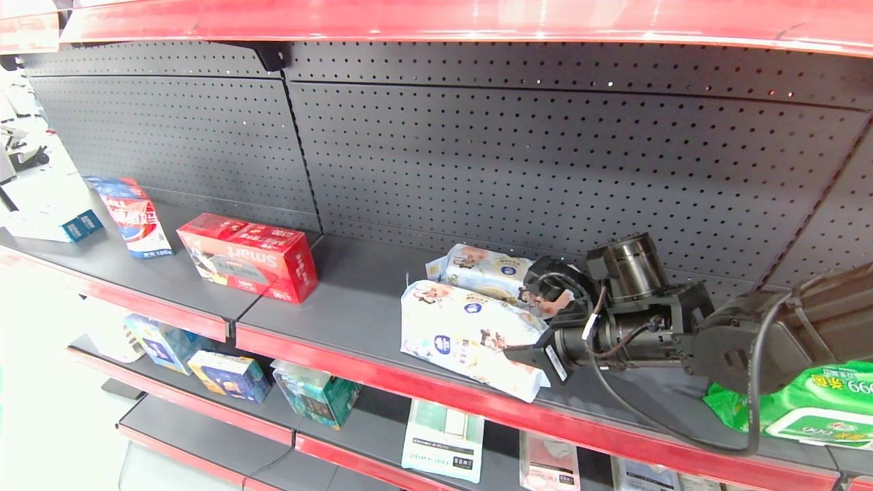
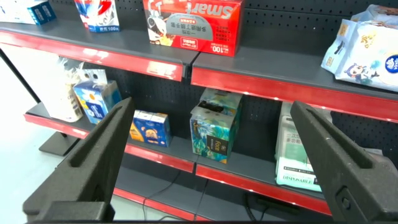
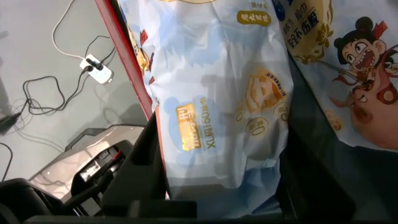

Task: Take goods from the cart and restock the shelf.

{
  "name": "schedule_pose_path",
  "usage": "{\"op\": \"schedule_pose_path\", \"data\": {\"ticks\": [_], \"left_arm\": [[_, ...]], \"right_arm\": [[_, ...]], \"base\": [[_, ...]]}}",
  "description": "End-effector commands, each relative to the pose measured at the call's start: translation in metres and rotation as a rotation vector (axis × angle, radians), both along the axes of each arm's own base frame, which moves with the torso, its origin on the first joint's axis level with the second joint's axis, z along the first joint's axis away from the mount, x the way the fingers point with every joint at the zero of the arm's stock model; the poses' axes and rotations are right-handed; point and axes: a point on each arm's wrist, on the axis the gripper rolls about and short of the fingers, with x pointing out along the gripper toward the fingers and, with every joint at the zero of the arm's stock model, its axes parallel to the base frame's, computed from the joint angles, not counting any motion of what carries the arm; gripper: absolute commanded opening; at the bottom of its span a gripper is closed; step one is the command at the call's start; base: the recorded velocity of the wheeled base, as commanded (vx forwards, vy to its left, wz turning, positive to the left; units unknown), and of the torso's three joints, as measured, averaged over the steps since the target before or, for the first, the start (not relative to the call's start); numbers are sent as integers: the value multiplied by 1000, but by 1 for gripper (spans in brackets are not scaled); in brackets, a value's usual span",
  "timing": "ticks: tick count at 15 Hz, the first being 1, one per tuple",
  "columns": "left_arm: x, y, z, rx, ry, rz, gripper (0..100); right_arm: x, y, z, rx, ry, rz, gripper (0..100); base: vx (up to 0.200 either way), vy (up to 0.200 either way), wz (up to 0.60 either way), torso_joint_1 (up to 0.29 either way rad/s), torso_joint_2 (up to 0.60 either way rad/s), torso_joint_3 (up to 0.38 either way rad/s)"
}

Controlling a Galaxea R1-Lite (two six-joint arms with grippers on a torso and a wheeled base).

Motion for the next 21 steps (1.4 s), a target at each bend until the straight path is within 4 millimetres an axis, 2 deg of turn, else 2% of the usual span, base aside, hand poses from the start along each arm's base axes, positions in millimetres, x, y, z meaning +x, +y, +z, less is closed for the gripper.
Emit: {"op": "schedule_pose_path", "data": {"ticks": [1, 11, 16, 21], "left_arm": [[0, 0, 0, 1, 1, -1, 100], [0, 0, 0, 1, 1, 0, 100], [0, 0, 0, 1, 1, -1, 100], [0, 0, 0, -1, 1, -1, 100]], "right_arm": [[-3, -3, 7, 10, -17, -4, 0], [-16, -11, 6, -27, -33, 2, 0], [-26, -4, 6, -18, -40, 40, 0], [-35, -1, -3, -4, -56, 59, 0]], "base": [[0, 0, 0, 0, 0, 0], [0, 0, 0, 0, 0, 0], [0, 0, 0, 0, 0, 0], [0, 0, 0, 0, 0, 0]]}}
